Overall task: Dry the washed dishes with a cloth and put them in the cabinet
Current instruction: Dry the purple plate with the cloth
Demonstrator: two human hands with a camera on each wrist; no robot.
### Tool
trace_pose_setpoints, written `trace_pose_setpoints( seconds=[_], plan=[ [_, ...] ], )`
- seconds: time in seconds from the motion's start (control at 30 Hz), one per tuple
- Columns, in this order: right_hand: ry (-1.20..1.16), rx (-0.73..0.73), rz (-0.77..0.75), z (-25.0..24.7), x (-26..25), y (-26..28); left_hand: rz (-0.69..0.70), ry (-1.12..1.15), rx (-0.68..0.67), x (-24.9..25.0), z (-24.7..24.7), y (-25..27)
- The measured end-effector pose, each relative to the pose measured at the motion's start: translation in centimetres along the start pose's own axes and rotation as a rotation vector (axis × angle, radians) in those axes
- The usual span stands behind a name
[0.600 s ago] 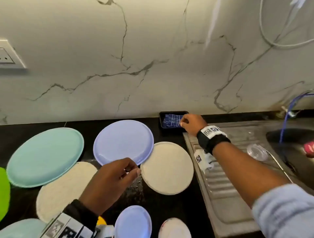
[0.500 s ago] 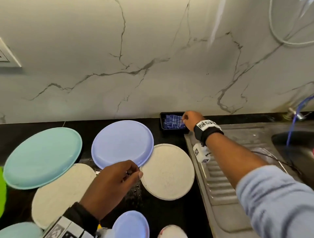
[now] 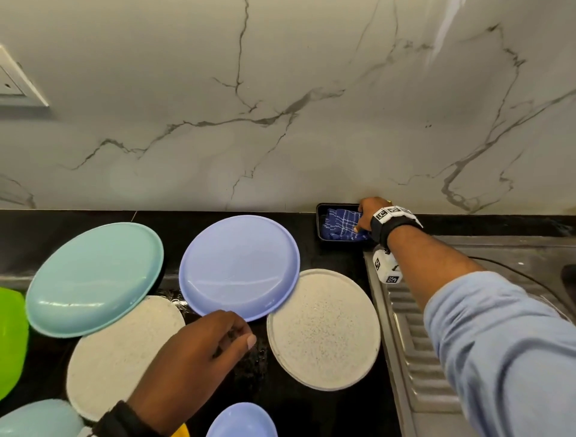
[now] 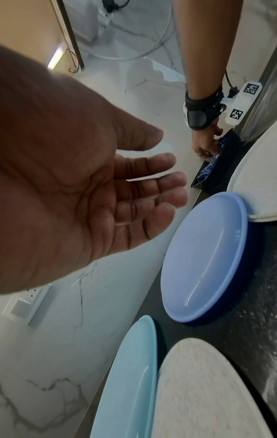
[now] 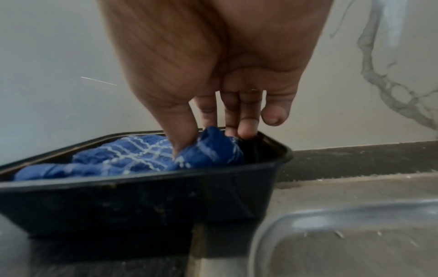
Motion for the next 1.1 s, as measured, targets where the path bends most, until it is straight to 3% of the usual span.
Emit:
trace_pose_setpoints(
  seconds=[0.17,0.4,0.6,0.67,0.8,0.9,0.97,1.1],
  plan=[
    [-0.03,0.054,0.024,-1.1,0.0,-0.1,-0.017,-0.009,0.001,-0.6,0.1,0.3],
    [-0.276,0.149,0.042,-4.4,-0.1,2.3,0.019,-0.01,0.081,-0.6,-1.4,0.5],
    [-0.665,0.454,0.043,-11.1,-0.6,10.0,0.117,0.101,0.216,0.2,-4.3,0.2],
    [-0.839,0.488,0.04,-12.3,-1.2,13.9,0.166,0.138,0.247,1.0,-4.8,-0.1],
    [-1.142,0.428,0.002,-12.7,-5.7,22.8,0.259,0.196,0.211,3.5,-4.2,-0.3],
    [-1.339,0.317,-0.041,-11.3,-10.1,28.0,0.302,0.248,0.004,5.3,-2.4,0.0],
    [-1.407,0.251,-0.09,-10.1,-13.1,30.7,0.297,0.244,-0.051,5.3,-1.9,1.1],
    [-1.412,0.183,-0.313,-8.4,-17.1,34.5,0.202,0.395,0.186,2.5,-4.3,2.8]
  ],
)
Point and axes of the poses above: each hand's wrist, its own y-axis away from the middle knuckle, its own z-axis out of the palm, x = y × z, the point moved 7 cm from there along -y, towards the middle knuckle, and after that the axes turned 9 degrees about x, right-handed, at the moved point
